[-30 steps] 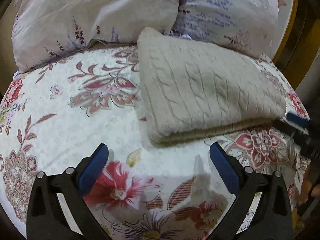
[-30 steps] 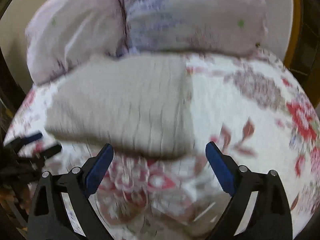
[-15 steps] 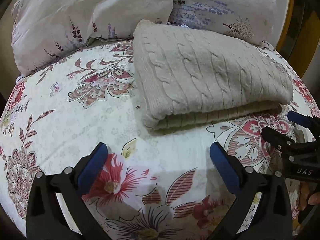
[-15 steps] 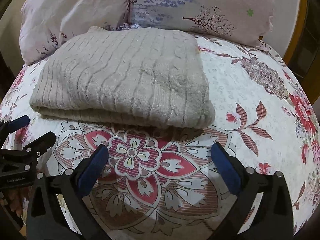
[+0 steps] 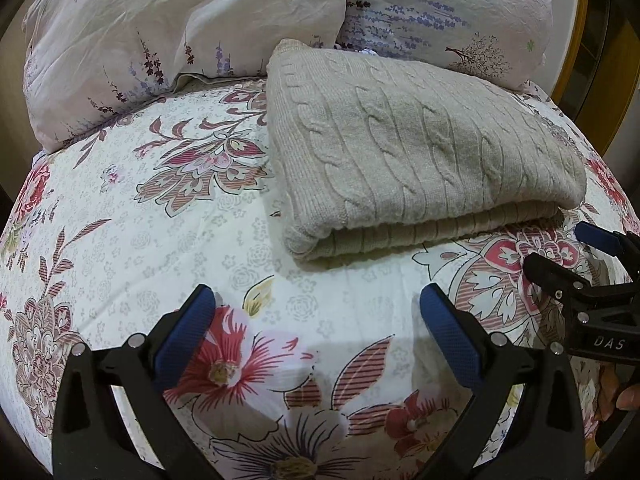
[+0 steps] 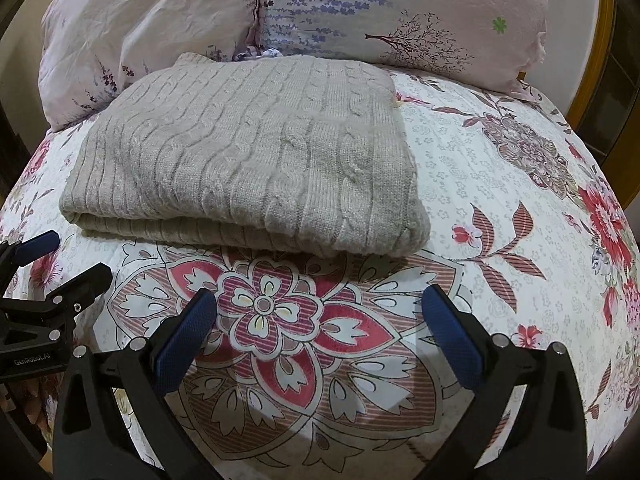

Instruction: Fold small clothes

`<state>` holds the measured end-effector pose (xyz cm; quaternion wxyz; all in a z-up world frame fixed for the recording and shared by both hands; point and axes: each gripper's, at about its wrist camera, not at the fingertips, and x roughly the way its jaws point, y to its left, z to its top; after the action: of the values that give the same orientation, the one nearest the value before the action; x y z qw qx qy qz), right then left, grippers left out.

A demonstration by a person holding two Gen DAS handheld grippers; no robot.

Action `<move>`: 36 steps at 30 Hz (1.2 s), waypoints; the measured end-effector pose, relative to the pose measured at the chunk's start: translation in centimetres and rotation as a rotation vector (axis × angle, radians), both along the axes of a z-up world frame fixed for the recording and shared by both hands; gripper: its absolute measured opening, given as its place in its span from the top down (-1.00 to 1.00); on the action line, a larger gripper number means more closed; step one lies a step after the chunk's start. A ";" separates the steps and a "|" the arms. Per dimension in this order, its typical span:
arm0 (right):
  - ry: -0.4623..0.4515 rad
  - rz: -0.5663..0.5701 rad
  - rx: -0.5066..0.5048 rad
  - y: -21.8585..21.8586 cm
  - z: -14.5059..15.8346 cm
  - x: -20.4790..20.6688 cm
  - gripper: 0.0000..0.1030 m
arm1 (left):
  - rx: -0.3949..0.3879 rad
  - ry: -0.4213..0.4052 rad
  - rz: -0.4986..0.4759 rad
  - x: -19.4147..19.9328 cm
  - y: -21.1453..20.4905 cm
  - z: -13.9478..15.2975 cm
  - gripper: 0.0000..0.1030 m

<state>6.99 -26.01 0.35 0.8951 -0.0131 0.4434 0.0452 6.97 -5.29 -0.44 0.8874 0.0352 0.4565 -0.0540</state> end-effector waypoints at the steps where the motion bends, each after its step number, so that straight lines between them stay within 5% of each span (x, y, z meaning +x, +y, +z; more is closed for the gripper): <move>1: 0.000 0.000 0.000 0.0 0.0 0.0 -0.97 | 0.000 0.000 0.000 0.0 0.0 0.0 -0.97; 36: -0.011 -0.002 0.000 0.0 0.0 -0.5 -0.97 | 0.000 0.000 0.000 0.0 0.0 0.0 -0.97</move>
<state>6.48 -26.00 0.39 0.8975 -0.0129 0.4386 0.0440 6.97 -5.29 -0.47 0.8875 0.0351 0.4563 -0.0540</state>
